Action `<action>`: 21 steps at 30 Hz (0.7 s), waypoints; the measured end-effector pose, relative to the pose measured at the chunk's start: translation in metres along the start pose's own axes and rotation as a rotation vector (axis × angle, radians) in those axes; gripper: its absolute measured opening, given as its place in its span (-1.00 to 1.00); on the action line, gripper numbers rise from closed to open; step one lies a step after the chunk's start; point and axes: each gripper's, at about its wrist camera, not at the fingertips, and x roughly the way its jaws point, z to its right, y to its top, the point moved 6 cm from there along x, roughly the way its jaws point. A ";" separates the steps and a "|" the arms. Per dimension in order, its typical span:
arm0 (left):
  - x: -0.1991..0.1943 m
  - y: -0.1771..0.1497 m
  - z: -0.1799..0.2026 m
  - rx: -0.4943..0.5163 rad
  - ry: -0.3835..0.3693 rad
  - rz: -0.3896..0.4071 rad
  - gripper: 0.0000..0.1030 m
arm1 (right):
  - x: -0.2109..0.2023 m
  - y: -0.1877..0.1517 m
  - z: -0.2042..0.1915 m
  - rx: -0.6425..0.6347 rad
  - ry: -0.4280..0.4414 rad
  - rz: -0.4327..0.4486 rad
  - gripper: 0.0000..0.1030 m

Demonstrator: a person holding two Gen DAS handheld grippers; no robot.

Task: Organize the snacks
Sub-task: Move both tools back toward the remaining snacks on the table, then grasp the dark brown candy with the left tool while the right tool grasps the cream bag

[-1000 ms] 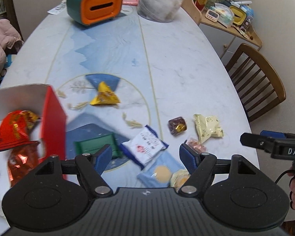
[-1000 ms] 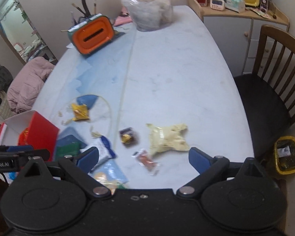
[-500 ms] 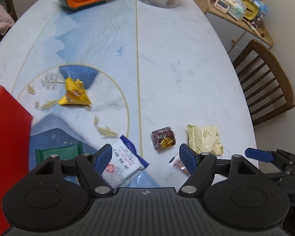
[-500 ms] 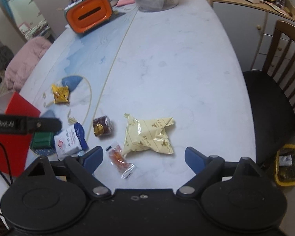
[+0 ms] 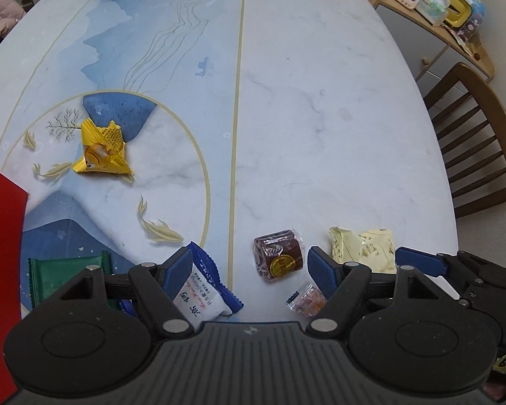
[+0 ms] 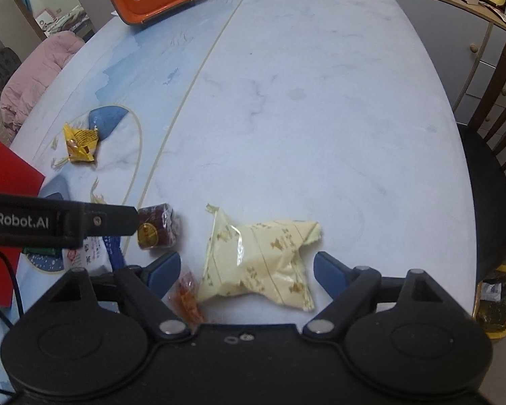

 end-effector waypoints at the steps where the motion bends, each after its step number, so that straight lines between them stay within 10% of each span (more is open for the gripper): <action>1: 0.002 0.000 0.000 -0.002 0.003 -0.002 0.46 | 0.002 0.001 0.000 -0.001 0.000 0.000 0.63; 21: 0.029 0.000 0.015 0.006 0.013 -0.045 0.20 | -0.001 0.001 0.011 0.001 -0.011 0.012 0.15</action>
